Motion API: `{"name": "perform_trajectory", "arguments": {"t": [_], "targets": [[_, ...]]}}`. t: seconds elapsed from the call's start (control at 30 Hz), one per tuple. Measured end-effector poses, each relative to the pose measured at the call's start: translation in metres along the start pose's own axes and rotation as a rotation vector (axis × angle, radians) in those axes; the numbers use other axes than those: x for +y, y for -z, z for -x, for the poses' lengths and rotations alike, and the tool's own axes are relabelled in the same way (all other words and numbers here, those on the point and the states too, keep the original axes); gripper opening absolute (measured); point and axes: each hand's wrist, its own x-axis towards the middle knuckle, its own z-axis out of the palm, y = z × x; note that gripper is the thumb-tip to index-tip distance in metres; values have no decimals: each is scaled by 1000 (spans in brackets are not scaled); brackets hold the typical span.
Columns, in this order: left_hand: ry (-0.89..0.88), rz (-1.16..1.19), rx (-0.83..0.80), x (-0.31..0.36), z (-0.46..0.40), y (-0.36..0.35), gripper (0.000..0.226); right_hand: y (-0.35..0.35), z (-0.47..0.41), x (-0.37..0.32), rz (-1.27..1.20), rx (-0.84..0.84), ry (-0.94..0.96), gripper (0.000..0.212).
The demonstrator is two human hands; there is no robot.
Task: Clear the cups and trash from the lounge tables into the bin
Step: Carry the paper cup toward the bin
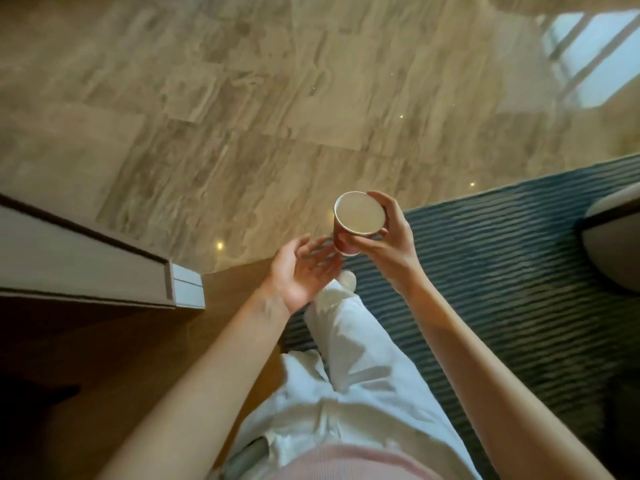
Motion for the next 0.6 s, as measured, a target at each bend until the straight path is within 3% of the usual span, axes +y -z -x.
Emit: {"name": "perform_trajectory", "arguments": {"t": [0.37, 0.6], "targets": [[111, -358, -131, 142, -167, -212, 30, 83, -237, -29, -60, 274, 26, 74], [253, -458, -200, 161, -250, -348, 29, 168, -333, -35, -62, 461, -1, 78]]}}
